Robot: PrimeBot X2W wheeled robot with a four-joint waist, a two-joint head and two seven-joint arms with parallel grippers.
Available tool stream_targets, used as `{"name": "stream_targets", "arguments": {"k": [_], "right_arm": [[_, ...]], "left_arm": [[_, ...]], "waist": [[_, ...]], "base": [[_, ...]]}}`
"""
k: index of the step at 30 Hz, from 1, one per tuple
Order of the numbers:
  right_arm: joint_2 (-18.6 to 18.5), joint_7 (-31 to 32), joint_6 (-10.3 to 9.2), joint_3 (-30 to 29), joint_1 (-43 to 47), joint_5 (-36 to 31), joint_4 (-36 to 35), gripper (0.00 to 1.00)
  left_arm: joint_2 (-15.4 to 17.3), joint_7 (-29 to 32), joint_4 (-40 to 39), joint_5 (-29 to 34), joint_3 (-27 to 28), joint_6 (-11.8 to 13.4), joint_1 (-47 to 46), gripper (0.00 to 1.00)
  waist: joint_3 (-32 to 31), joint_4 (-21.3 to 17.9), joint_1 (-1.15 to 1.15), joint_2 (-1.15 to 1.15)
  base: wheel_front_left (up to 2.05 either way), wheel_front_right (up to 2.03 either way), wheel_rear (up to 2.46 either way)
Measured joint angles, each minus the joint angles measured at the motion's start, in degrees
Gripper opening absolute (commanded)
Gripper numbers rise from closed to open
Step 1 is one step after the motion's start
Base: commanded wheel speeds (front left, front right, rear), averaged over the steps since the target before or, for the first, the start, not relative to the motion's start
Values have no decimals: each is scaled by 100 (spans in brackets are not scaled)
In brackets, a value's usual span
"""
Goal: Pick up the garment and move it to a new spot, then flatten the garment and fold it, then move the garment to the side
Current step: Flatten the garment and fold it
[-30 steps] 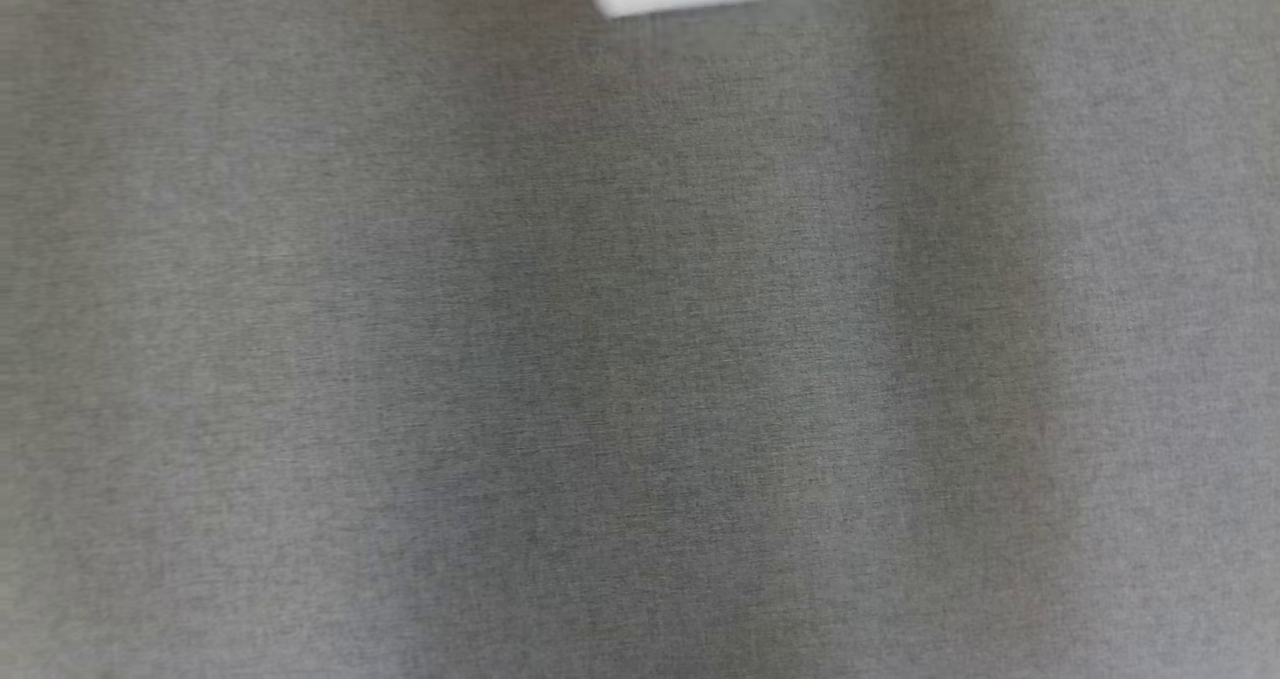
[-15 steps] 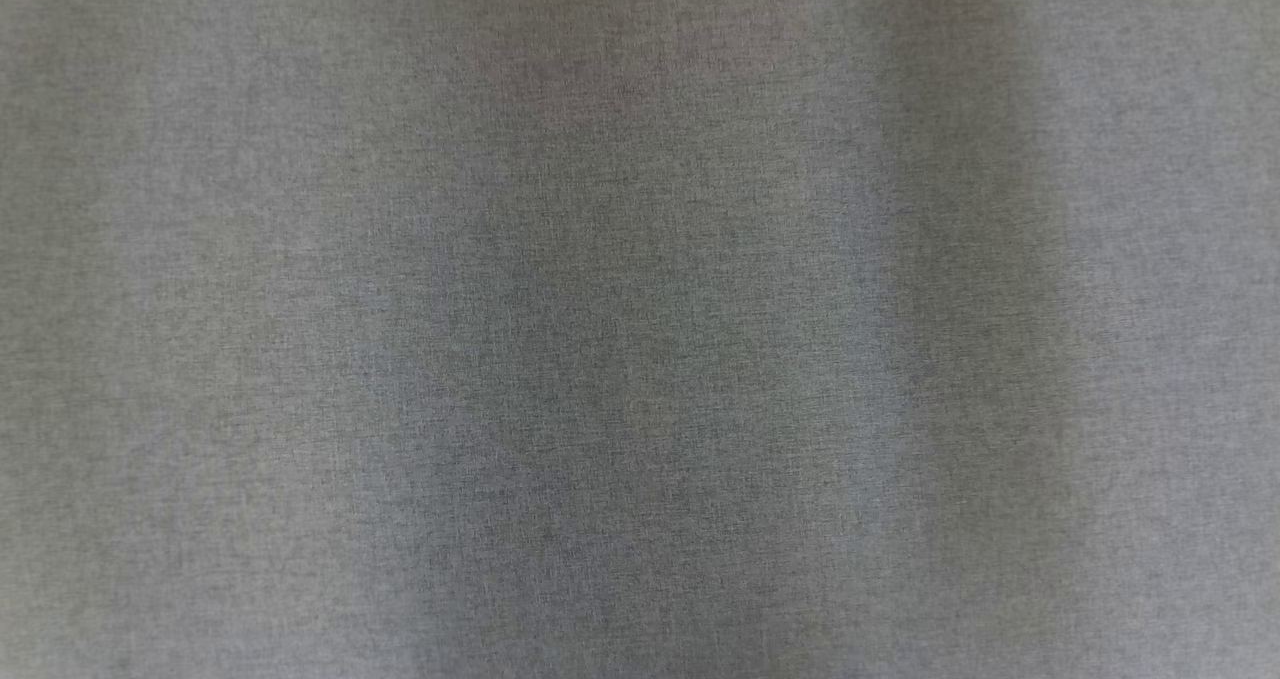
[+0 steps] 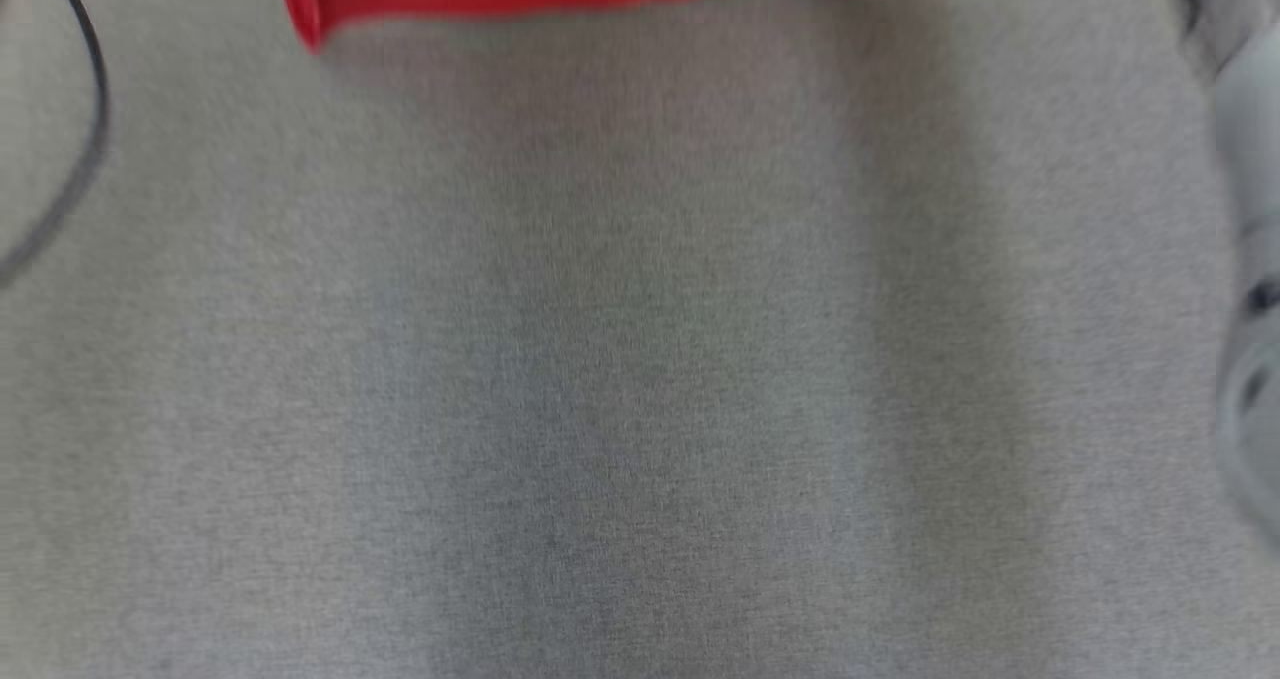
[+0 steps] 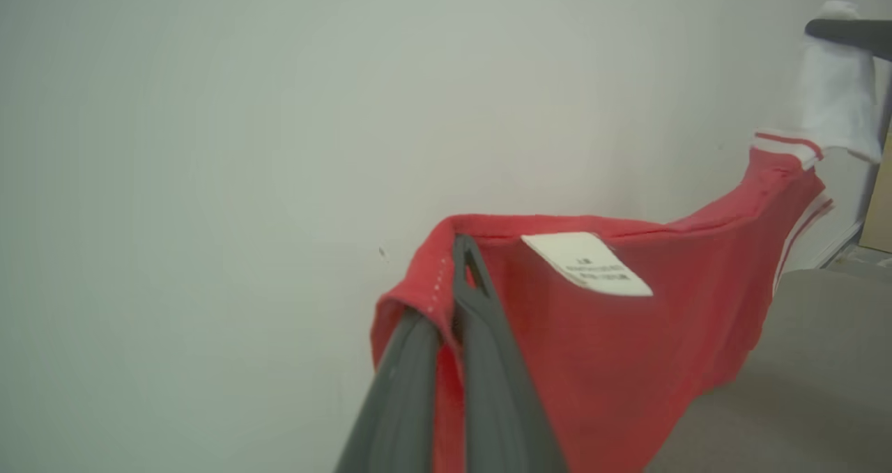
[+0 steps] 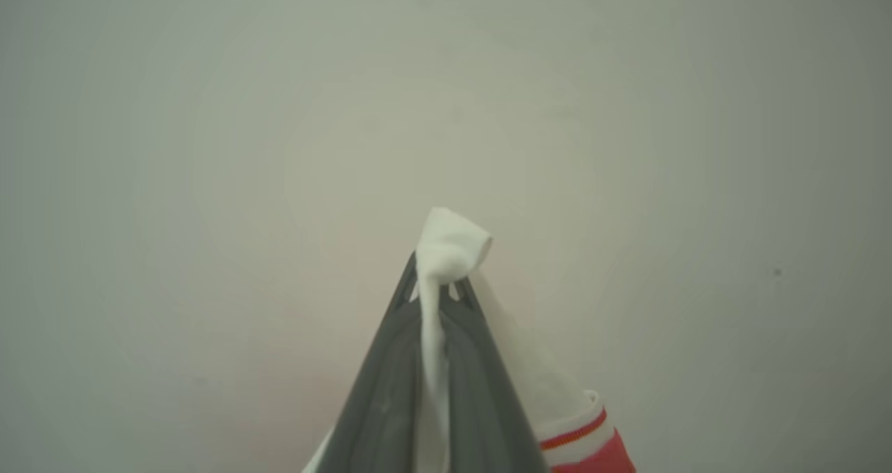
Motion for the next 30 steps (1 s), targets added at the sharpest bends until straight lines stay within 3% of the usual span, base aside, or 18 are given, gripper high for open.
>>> {"name": "stream_targets", "arguments": {"k": [2,4,5,7,14,17,23,30], "right_arm": [[-60,46,0,254,570,441,-330,0],[-230,230,0,615,1658,1183,-1092,0],[-230,230,0,615,1658,1183,-1092,0],[-394,398,0,799,2502,1651,-1737,0],[-882,956,0,744,5652,2581,-4081,0],[-747,1201,0,471,6862,2696,-4946,0],[-99,1750,0,-18,8906,2580,-6289,0],[185,1987,0,-168,10168,2397,-6749,0]], "left_arm": [[59,-43,-215,-91,140,64,451,0],[168,-67,-727,-147,501,283,1272,0],[168,-67,-727,-147,501,283,1272,0],[250,-76,-1096,-121,826,464,1840,0],[296,-81,-2373,326,1756,1032,4163,0],[181,-81,-2732,454,2065,1134,5029,0],[-47,-82,-2983,965,2375,1251,6546,0],[-431,-82,-2722,1445,2800,1102,7793,0]], "waist": [[-161,-8,0,-1],[-404,-15,0,-1],[-404,-15,0,-1],[-555,-20,0,-1],[-981,19,-1,-1],[-1117,73,-1,-1],[-1344,204,-1,-2],[-1546,262,-1,-2]], "base": [[0,0,0],[0,0,0],[0,0,0],[0,0,0],[0,0,0],[0,0,0],[0,0,0],[0,0,0]]}}
